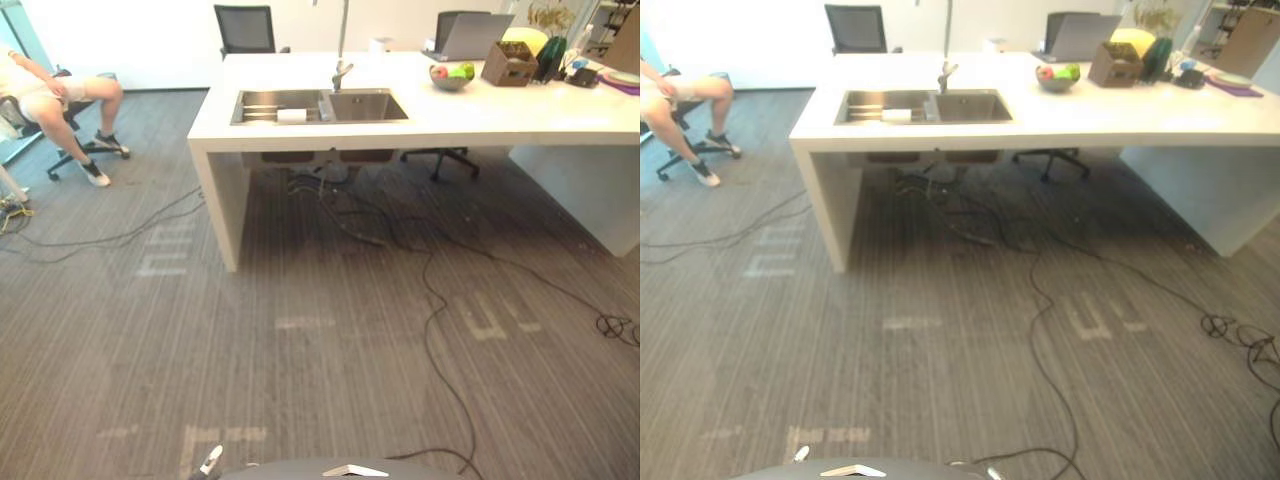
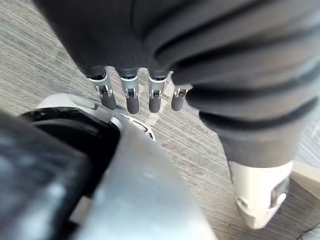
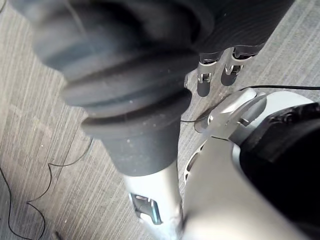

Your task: Walk over to the sink, pick up the cup, carry it to the dishwasher, place the cup inside the dishwasher, then close the dishwasher door

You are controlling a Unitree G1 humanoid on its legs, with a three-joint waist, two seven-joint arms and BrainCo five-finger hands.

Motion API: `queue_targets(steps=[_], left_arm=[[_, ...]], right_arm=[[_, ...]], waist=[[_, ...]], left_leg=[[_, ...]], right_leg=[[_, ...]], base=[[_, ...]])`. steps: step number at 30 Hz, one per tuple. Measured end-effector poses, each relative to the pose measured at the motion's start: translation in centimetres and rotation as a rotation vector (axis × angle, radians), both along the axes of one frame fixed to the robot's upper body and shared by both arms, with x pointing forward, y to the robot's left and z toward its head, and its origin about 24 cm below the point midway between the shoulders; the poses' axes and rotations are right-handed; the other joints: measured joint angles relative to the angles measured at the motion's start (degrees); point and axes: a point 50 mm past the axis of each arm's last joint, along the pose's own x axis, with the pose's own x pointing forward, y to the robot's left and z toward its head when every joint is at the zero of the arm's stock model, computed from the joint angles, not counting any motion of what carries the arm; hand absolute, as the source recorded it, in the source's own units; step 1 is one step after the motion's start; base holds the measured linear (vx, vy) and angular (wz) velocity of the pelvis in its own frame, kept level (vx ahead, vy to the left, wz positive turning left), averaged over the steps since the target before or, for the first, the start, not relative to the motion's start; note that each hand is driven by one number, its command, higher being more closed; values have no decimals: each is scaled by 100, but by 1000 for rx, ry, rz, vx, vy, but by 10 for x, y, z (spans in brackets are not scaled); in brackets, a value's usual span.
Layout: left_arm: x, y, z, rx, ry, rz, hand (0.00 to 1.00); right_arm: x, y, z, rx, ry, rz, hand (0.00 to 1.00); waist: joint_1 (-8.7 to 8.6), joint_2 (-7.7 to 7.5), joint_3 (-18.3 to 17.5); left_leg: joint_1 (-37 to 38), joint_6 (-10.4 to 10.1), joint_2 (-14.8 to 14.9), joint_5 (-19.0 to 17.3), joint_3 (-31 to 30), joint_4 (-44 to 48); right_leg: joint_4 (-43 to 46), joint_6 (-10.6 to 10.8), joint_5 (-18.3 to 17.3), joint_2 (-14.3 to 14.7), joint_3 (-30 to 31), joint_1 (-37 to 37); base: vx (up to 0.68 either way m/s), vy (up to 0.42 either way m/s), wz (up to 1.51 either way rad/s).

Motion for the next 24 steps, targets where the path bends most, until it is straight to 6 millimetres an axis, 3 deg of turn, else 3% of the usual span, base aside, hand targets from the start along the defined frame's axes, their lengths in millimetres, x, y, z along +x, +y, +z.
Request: queue_targets(steps=[5,11,20,24], left_arm=[[-8,-1,-2,-25,27,-3,0],[3,2,-1,-5,15,-87,0],[-1,1,-3,15,107,-77,0],[-5,0,-4,-13,134,13,0]], right_arm=[[-3,-3,0,-29,0,46,0],[7,-5,-1,-68,4,140,0],[13,-5,0,-26,-29,103,0],[8,-1,-1,9,-30,22,0]], waist=[[0,-3,3],[8,-19,96],[1,-31,182],[5,-42,235]], left_leg=[[412,27,-68,159,56,-436],[476,22,-86,158,-110,-430],[566,-36,-89,180,-197,-433],[546,-62,-87,232,-223,-462]], right_leg=[[-467,125,196,44,-93,411],[-558,224,181,45,-255,557],[-596,204,201,56,-275,662],[-596,190,208,55,-280,657]], base=[[96,13,1],[52,-7,13],[-64,-12,2],[-82,-9,3]])
